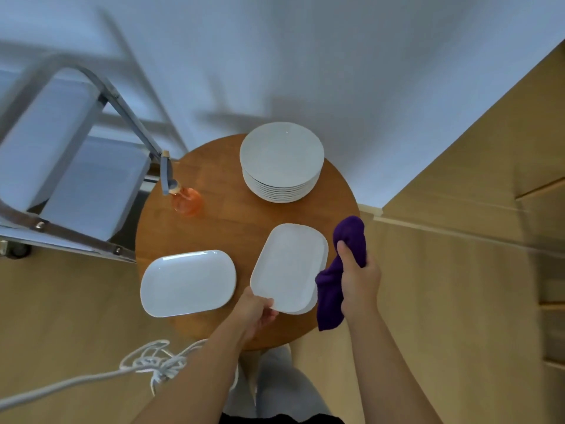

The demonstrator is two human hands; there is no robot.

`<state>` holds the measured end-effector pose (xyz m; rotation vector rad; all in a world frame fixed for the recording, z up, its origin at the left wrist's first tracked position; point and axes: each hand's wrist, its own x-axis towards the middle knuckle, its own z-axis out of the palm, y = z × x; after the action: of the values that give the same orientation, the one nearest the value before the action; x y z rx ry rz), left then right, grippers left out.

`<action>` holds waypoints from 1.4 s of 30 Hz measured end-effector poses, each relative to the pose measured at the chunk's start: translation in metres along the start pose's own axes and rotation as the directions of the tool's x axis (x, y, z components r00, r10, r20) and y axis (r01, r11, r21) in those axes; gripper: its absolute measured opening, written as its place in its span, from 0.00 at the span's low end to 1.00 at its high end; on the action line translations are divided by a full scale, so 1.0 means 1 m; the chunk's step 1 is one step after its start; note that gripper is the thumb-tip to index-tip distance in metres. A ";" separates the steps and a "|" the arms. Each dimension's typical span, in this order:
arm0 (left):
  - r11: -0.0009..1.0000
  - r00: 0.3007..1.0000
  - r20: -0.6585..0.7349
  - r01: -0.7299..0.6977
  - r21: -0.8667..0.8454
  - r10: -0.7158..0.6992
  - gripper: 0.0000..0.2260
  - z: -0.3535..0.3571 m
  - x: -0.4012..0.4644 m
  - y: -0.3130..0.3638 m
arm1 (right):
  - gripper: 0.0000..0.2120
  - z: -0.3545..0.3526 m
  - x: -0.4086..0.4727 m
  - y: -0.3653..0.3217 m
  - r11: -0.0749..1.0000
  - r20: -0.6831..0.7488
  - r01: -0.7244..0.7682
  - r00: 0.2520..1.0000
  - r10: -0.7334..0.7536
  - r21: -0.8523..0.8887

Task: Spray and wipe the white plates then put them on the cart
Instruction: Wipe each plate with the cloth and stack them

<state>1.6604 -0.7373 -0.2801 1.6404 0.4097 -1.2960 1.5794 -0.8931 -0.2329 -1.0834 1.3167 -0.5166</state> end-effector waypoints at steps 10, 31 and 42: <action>0.853 0.974 -0.214 0.049 0.520 0.075 0.13 0.014 0.043 -0.023 | 0.05 0.000 0.001 0.019 0.998 -0.012 0.011 1.000 -0.012 -0.067; 0.918 0.699 -0.646 -0.040 0.395 0.308 0.11 -0.144 0.030 0.001 | 0.04 0.092 -0.047 0.033 0.957 0.350 0.092 0.937 0.010 -0.275; 0.814 0.842 -0.507 0.159 0.559 0.184 0.15 -0.240 0.052 -0.014 | 0.12 0.158 -0.077 0.069 0.889 0.422 0.134 0.904 0.071 -0.438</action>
<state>1.8020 -0.5462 -0.3413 2.5594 0.3428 -0.9632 1.6907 -0.7451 -0.2697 -1.5130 1.0444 0.0335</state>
